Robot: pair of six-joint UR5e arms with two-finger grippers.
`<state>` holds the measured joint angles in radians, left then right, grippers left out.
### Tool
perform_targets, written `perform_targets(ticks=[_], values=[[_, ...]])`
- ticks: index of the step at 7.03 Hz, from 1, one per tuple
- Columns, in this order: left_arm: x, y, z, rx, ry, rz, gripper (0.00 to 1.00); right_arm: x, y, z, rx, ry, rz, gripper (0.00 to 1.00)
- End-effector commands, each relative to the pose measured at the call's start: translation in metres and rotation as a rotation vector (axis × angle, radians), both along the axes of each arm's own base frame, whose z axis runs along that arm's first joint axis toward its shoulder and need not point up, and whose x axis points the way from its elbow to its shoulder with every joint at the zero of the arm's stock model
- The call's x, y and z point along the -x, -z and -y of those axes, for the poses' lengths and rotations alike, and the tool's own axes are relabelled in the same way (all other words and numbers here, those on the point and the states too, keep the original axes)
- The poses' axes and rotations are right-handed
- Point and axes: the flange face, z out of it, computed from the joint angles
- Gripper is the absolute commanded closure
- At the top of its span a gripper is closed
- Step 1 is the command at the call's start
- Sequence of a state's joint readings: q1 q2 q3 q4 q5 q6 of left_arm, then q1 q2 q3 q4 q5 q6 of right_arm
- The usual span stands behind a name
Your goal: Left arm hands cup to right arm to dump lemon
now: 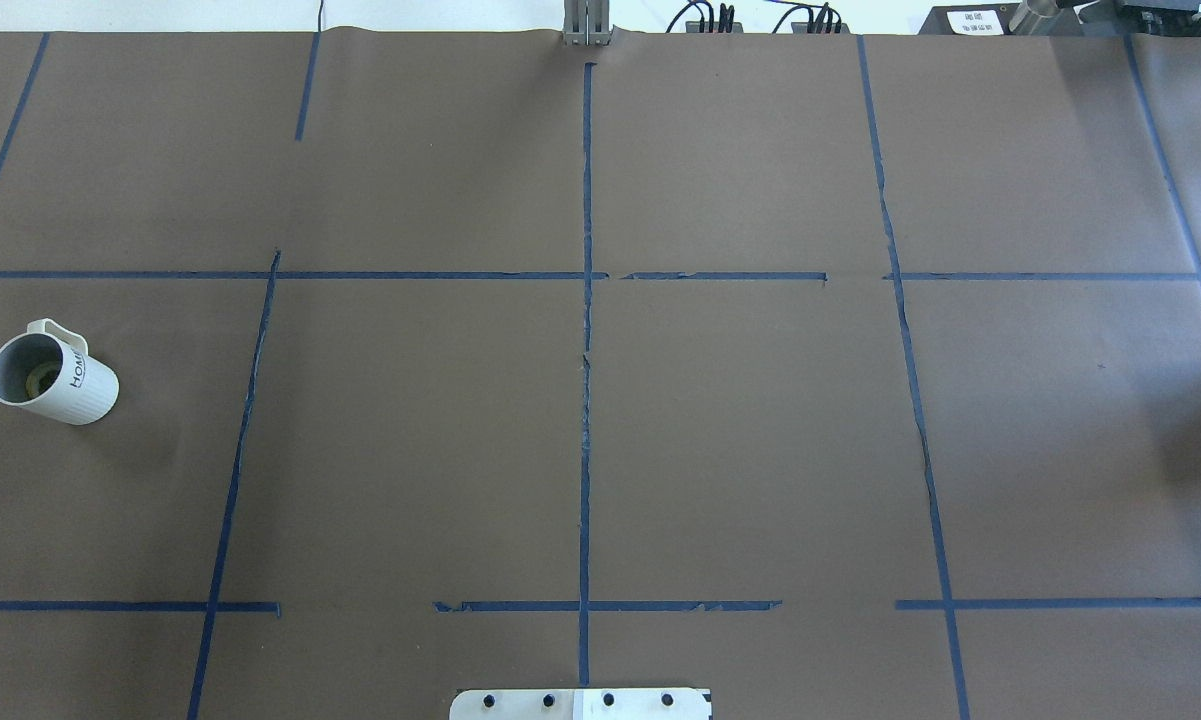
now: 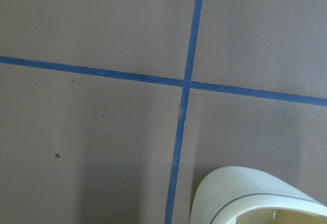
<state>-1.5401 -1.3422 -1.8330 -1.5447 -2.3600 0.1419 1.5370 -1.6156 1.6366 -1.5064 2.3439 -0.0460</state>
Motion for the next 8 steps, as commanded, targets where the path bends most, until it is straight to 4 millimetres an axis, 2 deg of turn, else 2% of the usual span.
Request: perform_targets(ticks=[1,3,5,6,7,8], values=[[-0.001,0.002,0.001,-0.003,-0.001,-0.002,0.00,0.000,0.000,0.000,0.000,0.000,0.002,0.00],[-0.001,-0.001,0.002,0.001,-0.004,0.002,0.00,0.000,0.001,0.002,-0.002,0.000,0.002,0.00],[-0.001,0.000,0.013,-0.009,-0.004,0.016,0.00,0.000,0.001,0.002,-0.003,0.001,0.000,0.00],[-0.002,0.026,0.036,-0.073,-0.003,0.018,0.00,0.000,0.002,0.002,-0.005,0.001,0.000,0.00],[-0.002,0.038,0.055,-0.101,0.000,0.023,0.00,0.000,0.002,0.002,-0.005,0.001,0.000,0.00],[-0.002,0.039,0.056,-0.106,-0.002,0.017,0.00,0.000,0.000,0.001,-0.002,0.001,0.000,0.00]])
